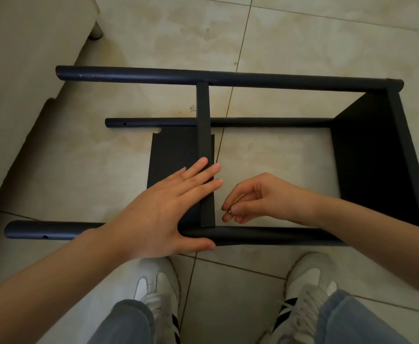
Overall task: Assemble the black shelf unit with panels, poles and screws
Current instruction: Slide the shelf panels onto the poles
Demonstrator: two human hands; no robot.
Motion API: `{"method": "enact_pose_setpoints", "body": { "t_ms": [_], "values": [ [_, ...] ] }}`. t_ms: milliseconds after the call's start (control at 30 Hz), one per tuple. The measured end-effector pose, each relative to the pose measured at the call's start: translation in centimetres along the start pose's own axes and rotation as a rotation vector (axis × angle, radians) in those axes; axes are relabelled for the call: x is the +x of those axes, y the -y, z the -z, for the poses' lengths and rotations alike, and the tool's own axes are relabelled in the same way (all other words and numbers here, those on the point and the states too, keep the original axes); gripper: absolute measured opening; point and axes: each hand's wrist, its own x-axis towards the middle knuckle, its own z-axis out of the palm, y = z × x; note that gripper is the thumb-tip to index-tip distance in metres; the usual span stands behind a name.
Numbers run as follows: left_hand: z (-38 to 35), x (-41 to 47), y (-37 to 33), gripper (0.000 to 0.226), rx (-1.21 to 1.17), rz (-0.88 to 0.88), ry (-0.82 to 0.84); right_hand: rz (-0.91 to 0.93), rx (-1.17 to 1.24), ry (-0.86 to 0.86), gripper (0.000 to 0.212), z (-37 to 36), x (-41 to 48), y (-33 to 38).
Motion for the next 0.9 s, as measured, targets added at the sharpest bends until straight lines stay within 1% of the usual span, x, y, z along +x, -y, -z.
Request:
{"method": "enact_pose_setpoints", "body": {
  "t_ms": [267,400,500,667,900],
  "values": [
    [0.0,-0.1,0.0,0.098,0.021,-0.016,0.005,-0.080,0.110,0.048,0.013,-0.8,0.5,0.2],
    [0.0,-0.2,-0.3,0.095,0.034,-0.011,-0.024,-0.113,0.094,0.060,0.012,-1.4,1.1,0.4],
    [0.0,-0.2,-0.3,0.094,0.032,-0.016,-0.034,-0.106,0.067,0.032,0.011,-2.0,1.7,0.5],
    [0.0,-0.2,-0.2,0.094,0.055,-0.019,-0.037,-0.110,-0.007,0.019,0.016,-2.7,2.5,0.7],
    [-0.1,-0.2,-0.3,0.095,0.054,-0.017,-0.037,-0.191,0.130,0.098,0.015,-2.1,2.9,0.4]
  ]
}}
